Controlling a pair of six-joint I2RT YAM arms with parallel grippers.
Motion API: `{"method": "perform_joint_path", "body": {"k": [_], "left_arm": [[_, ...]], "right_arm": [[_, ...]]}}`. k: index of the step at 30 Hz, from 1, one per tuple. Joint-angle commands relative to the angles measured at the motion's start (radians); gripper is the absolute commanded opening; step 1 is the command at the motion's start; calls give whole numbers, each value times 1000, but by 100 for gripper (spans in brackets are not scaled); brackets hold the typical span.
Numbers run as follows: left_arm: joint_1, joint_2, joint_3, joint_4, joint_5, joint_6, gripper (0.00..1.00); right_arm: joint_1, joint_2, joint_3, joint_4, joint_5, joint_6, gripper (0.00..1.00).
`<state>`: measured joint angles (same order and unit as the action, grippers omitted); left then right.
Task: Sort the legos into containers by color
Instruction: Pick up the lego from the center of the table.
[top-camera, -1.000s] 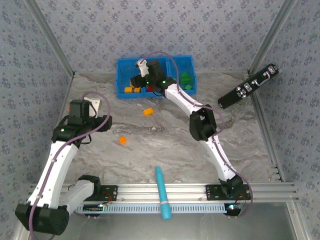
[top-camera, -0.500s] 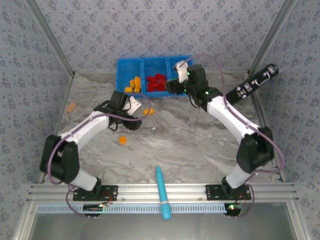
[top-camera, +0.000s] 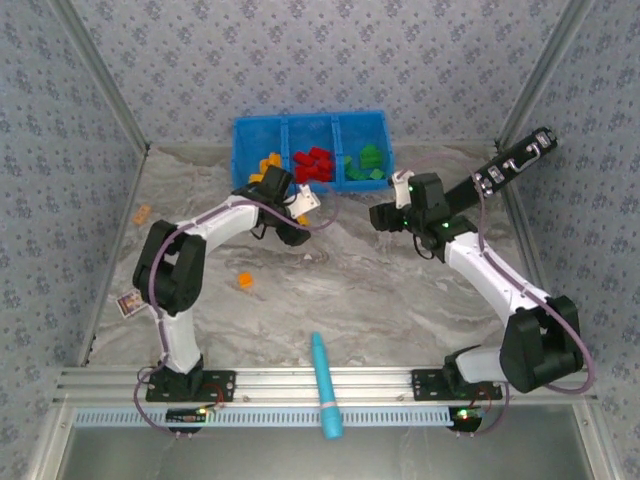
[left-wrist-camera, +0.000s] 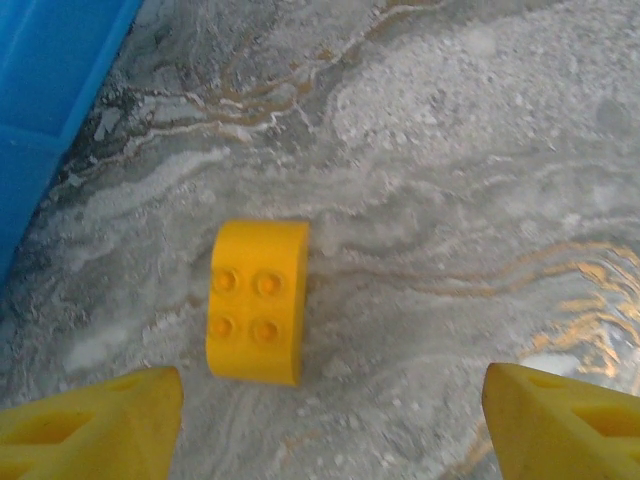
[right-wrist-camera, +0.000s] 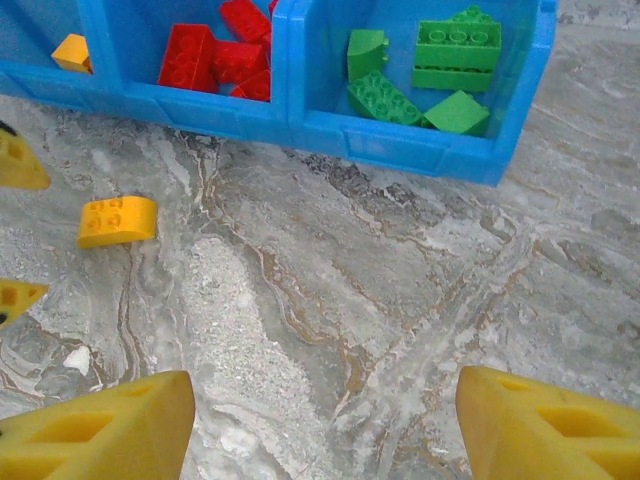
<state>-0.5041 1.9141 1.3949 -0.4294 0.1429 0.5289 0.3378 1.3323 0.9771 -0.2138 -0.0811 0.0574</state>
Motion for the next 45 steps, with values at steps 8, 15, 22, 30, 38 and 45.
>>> {"method": "perform_joint_path", "body": {"k": [8,15,22,30,38,45], "left_arm": [[-2,172,195,-133,-47,-12,77],[-2,247,251,-171,-67,-40,73],[-5,288,290,-201,-68,-54,65],[-7,327,341,-292,-65,-79,50],[-8,313,309,-316,-87,-138,36],[-43,217,184,-286,-132,-247,31]], "right_arm": [[-69,9,-42,9,-42,50,73],[-83,22,-40,8,-45,50,73],[-87,37,-29,-3,-50,50,73],[-86,40,-2,-27,-45,47,73],[-73,48,25,-42,-42,57,73],[-37,44,46,-62,-29,55,73]]}}
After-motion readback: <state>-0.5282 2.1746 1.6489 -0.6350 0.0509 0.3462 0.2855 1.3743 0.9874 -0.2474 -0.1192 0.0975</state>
